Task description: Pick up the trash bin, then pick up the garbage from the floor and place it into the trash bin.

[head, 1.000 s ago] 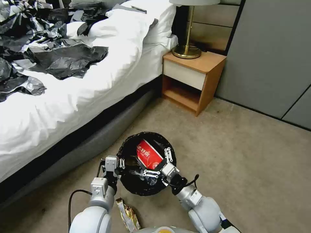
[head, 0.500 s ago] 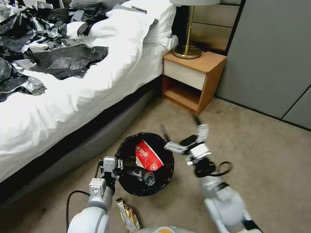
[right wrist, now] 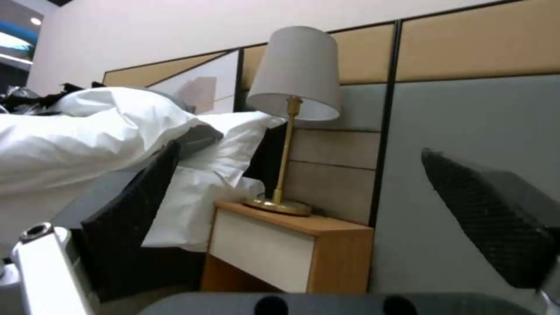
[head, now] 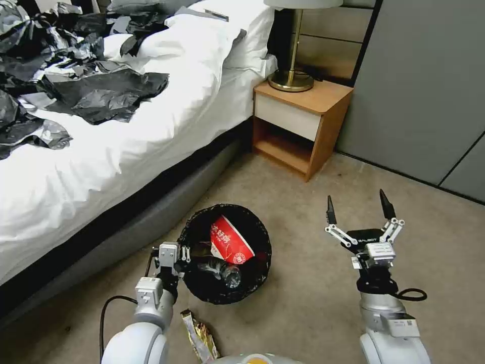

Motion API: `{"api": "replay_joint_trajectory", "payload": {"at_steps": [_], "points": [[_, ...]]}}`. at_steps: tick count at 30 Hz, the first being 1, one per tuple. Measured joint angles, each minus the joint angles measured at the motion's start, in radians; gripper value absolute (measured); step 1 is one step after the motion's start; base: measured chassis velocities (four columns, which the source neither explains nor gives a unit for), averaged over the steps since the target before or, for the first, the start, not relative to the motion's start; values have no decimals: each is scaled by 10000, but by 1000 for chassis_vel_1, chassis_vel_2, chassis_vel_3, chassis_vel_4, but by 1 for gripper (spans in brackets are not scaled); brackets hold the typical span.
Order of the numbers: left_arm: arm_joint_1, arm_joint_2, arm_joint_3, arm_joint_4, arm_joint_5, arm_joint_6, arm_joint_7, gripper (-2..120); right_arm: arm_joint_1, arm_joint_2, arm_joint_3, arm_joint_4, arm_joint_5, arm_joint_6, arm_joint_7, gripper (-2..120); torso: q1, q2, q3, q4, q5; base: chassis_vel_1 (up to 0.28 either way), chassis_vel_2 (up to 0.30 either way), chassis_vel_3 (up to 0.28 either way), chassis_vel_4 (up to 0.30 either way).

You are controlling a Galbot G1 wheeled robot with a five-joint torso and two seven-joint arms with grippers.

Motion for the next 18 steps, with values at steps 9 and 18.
{"api": "replay_joint_trajectory", "payload": {"at_steps": [9, 18], "points": [[52, -47, -52, -4, 10, -10, 11, 0, 259, -22, -258, -199, 256, -150, -65, 100, 0, 0, 0, 0, 0, 4, 4, 6, 4], [50, -86, -30, -1, 27, -21, 14, 0, 230, -25, -357, -385, 279, -198, -268, 100, 0, 0, 0, 0, 0, 62, 64, 72, 65]]}}
